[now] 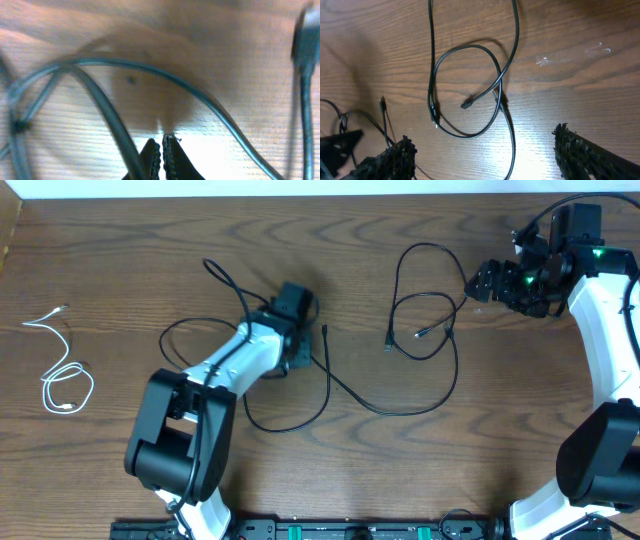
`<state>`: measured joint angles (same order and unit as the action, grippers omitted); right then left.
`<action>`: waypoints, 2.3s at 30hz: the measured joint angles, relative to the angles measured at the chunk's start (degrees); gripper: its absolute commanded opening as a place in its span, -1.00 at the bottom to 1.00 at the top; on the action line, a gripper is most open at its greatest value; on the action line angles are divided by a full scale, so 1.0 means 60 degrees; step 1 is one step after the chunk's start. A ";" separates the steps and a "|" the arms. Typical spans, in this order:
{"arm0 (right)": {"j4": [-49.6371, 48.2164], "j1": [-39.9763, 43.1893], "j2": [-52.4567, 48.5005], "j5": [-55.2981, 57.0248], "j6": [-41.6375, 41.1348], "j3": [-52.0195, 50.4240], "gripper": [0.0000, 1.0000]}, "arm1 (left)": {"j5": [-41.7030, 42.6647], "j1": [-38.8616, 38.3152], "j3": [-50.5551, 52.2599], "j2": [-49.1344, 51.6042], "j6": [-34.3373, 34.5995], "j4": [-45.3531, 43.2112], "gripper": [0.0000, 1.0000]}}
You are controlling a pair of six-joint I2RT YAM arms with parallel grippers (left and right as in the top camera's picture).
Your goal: Untangle cables
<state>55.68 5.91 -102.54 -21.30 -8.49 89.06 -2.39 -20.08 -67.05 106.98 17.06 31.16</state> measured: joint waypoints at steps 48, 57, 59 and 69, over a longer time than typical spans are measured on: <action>0.0036 0.0000 0.0000 0.0022 0.0368 0.0000 0.77 | 0.1541 -0.2065 -0.1035 0.1089 -0.2463 0.1016 0.30; 0.0047 0.0000 0.0000 0.0022 0.0368 0.0000 0.76 | 0.1027 -0.2076 -0.1035 0.1126 -0.2506 0.0907 0.00; 0.0055 0.0000 0.0000 0.0022 0.0368 0.0000 0.76 | 0.0678 -0.2106 -0.1035 0.1137 -0.2463 0.0896 0.00; 0.0266 -0.0007 0.0000 -0.0055 0.0368 0.0000 0.77 | -0.2208 -0.1814 -0.1031 0.1173 -0.2087 0.0900 -0.07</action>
<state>57.28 5.87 -102.54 -21.63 -6.28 89.06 -15.64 -30.96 -73.23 114.02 4.54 36.56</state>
